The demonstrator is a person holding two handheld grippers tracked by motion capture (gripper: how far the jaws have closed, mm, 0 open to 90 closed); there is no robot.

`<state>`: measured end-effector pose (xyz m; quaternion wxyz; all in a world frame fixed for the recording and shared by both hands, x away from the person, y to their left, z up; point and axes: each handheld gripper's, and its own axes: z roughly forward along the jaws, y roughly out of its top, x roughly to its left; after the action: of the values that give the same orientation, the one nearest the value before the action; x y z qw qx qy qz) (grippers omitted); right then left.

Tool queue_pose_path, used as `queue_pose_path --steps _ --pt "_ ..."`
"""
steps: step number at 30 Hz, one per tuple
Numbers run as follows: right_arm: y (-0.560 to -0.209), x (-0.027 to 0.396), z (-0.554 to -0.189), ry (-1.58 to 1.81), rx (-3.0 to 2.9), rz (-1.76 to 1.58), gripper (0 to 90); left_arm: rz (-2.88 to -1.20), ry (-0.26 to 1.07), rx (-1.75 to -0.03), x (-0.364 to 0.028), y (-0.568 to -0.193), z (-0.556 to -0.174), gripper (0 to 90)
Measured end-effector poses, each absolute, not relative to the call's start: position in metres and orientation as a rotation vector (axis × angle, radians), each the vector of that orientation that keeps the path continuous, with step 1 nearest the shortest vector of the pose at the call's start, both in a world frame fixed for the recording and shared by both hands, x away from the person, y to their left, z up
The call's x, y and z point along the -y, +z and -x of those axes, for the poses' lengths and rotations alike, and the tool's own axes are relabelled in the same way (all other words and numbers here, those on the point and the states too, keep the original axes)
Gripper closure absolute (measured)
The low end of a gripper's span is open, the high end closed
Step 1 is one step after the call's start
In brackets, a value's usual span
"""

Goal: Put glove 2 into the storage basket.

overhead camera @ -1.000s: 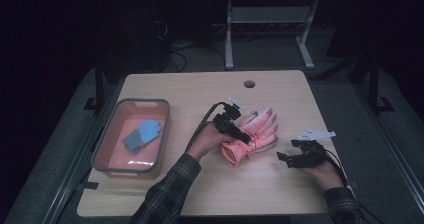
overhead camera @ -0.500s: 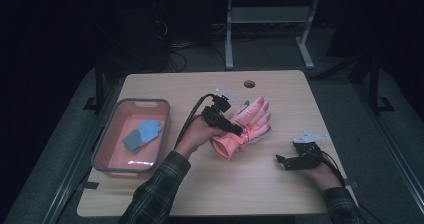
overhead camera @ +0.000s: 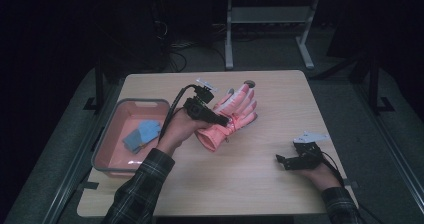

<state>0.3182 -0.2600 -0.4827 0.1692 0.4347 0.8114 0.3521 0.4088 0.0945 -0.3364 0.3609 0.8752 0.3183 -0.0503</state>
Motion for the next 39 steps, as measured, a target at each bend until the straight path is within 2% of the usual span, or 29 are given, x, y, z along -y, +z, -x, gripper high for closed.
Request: queue_pose_path --steps 7,16,39 --pt "-0.483 0.260 -0.318 1.002 -2.307 -1.237 10.8 -2.230 -0.077 -0.853 -0.118 -0.321 -0.404 65.4" --pt "-0.483 0.260 -0.318 1.000 -2.307 -1.234 10.8 -2.168 -0.011 -0.931 -0.168 -0.301 -0.395 65.4" --pt "-0.483 0.260 -0.318 0.999 -2.307 -1.242 10.5 -2.060 0.081 -1.090 -0.265 -0.289 -0.373 65.4"
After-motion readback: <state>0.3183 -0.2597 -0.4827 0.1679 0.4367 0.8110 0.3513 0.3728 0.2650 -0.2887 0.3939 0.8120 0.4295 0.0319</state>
